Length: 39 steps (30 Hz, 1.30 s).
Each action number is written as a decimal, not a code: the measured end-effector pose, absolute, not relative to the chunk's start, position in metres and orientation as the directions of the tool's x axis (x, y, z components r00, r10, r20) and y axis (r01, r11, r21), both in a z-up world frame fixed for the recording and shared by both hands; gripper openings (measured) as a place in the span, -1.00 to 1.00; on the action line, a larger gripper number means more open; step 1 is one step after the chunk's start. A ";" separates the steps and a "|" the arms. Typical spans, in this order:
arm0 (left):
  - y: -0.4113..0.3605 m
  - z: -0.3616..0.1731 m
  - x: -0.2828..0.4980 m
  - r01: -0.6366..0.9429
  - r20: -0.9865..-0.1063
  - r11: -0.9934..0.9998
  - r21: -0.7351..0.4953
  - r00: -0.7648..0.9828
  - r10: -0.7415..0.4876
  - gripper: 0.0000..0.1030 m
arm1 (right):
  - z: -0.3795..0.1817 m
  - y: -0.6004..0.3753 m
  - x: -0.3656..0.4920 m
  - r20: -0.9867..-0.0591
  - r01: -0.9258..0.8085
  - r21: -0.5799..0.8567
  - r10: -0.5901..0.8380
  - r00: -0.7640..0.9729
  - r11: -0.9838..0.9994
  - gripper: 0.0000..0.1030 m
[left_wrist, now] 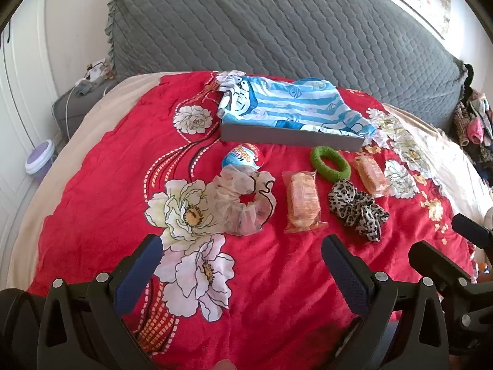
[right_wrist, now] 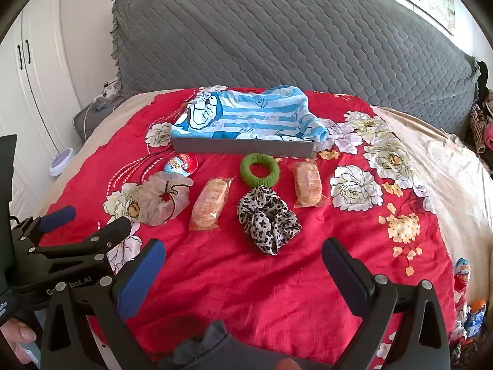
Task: Organize objects
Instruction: 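Move both tools toward the scrunchies on the bedspread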
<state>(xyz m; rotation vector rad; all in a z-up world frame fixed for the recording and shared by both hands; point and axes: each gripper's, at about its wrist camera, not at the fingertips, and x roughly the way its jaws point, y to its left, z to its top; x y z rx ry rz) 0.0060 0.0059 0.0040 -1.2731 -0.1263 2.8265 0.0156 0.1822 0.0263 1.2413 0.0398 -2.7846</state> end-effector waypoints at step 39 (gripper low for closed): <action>-0.001 0.031 0.030 0.012 -0.718 -0.995 -0.097 -0.694 0.062 1.00 | 0.053 0.179 0.041 -0.714 0.119 -0.019 -0.070 -0.697 -0.993 0.99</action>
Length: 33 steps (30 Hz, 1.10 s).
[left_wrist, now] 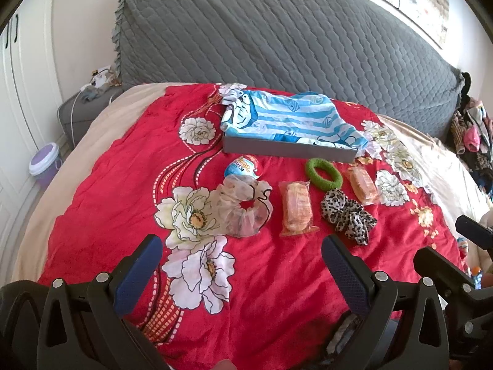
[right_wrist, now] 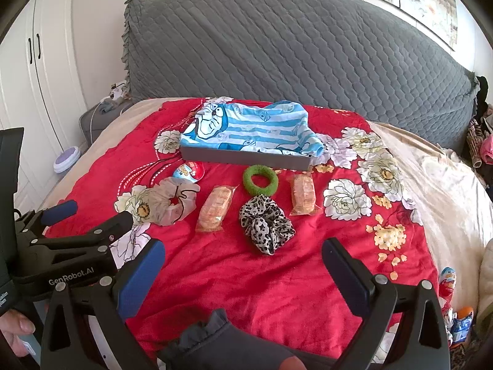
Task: Organize objects
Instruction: 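Move both tools toward the scrunchies on the bedspread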
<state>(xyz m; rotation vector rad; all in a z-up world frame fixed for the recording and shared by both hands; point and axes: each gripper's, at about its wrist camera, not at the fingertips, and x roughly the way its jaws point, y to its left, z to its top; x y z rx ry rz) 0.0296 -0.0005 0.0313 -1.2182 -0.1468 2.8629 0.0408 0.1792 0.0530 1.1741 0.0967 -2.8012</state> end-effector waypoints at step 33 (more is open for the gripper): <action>0.005 -0.003 -0.009 0.015 -0.769 -0.996 -0.088 -0.637 0.059 1.00 | 0.017 0.187 0.004 -0.765 0.107 0.052 -0.109 -0.635 -0.993 0.99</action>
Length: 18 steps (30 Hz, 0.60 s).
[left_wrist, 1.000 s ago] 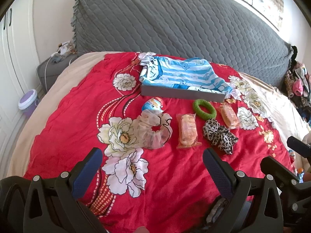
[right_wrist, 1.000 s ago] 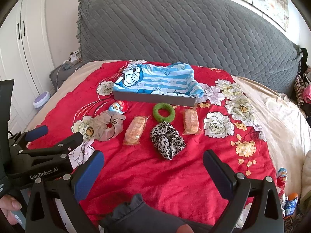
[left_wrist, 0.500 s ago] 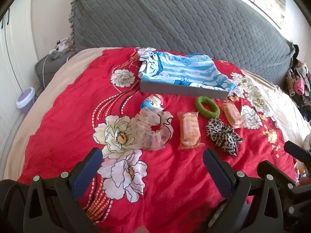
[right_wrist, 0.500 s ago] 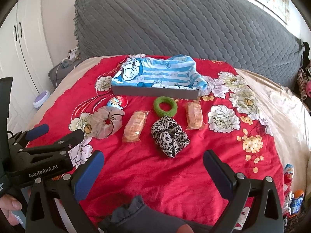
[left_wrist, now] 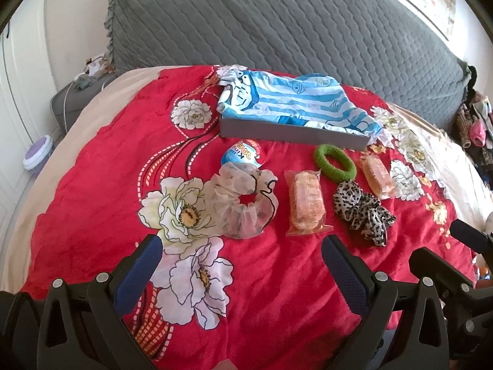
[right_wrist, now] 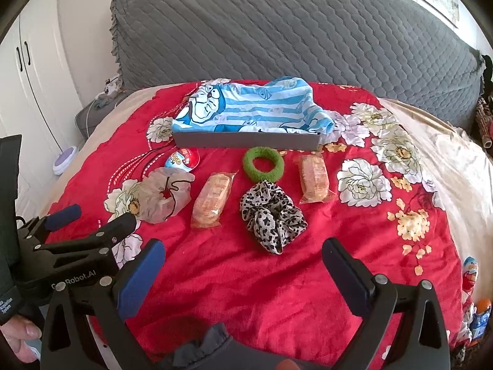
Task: Organize objects
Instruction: 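Move both tools toward the scrunchies on the bedspread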
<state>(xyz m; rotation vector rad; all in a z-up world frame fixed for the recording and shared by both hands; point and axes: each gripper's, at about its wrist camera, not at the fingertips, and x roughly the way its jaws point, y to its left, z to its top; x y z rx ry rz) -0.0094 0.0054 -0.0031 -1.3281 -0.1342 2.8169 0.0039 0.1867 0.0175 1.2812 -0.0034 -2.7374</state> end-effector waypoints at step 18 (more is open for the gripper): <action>0.008 -0.025 -0.032 0.016 -0.788 -0.998 -0.065 -0.614 0.041 1.00 | 0.001 0.190 -0.021 -0.773 0.120 -0.006 -0.071 -0.631 -0.993 0.99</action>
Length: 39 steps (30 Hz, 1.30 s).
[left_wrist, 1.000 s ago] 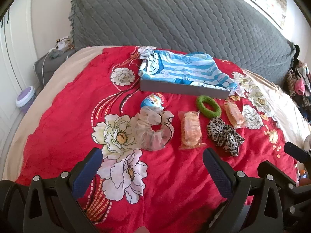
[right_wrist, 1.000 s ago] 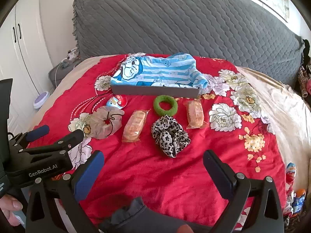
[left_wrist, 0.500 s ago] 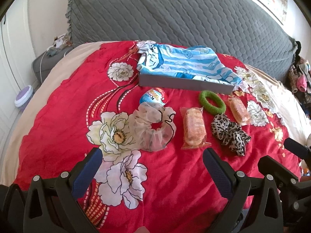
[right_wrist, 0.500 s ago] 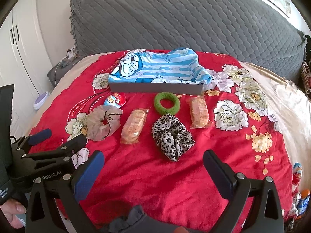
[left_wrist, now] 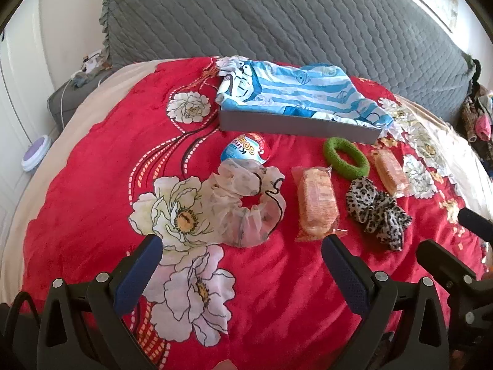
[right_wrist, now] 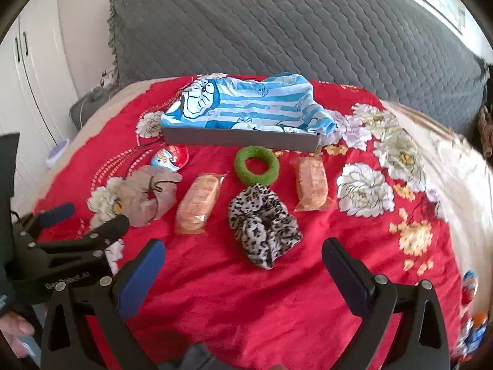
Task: Organize objects
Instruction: 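Move both tools toward the scrunchies on the bedspread, then grasp the sheer beige scrunchie with the left tool while the right tool grasps the leopard scrunchie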
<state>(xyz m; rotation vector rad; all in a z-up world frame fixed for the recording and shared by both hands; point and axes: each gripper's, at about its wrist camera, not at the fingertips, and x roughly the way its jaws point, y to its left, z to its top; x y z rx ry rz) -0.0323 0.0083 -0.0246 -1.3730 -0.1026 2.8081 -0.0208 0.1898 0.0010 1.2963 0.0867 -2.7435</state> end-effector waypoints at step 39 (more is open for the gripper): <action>0.008 -0.085 -0.102 0.031 -0.846 -0.998 -0.063 -0.532 0.036 1.00 | -0.066 0.206 -0.086 -0.850 0.089 0.014 -0.058 -0.523 -0.996 0.98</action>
